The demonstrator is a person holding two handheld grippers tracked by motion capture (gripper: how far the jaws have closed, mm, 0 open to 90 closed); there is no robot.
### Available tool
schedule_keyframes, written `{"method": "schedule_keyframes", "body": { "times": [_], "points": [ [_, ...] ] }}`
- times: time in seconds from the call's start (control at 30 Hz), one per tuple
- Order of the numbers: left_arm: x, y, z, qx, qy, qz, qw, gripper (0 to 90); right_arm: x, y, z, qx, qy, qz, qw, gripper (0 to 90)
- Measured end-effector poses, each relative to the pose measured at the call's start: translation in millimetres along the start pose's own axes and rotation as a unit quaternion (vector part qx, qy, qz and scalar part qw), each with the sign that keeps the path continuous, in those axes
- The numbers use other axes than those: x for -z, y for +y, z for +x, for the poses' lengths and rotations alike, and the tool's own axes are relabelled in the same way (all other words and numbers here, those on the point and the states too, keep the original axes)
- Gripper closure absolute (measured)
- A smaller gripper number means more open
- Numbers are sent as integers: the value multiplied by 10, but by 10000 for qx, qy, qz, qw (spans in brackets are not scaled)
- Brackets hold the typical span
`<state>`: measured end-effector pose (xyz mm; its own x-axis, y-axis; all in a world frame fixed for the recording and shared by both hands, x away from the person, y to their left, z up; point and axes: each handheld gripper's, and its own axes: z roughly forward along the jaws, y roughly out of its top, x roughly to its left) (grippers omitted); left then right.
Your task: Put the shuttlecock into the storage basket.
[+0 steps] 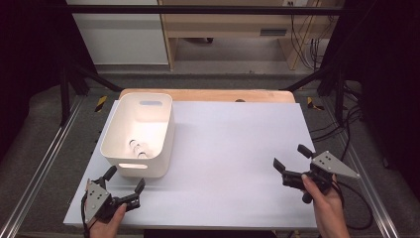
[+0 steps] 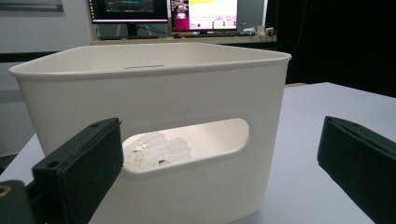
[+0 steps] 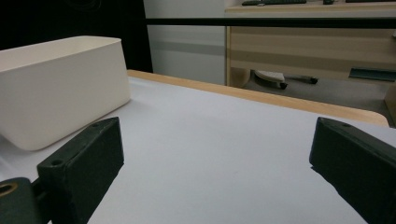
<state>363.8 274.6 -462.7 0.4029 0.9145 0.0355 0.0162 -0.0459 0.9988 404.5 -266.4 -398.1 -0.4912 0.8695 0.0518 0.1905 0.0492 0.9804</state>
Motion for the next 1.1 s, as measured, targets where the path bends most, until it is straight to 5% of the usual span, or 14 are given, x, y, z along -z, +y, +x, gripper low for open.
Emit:
{"method": "schedule_keyframes", "body": {
  "times": [0.73,1.1],
  "points": [
    [-3,-6,-19,29,-123,4,9999,5,23,-472,194,75,315,-42,9995,32],
    [-2,2,-12,181,-299,-21,9994,5,-105,-573,249,329,480,-107,9983,32]
  ]
}}
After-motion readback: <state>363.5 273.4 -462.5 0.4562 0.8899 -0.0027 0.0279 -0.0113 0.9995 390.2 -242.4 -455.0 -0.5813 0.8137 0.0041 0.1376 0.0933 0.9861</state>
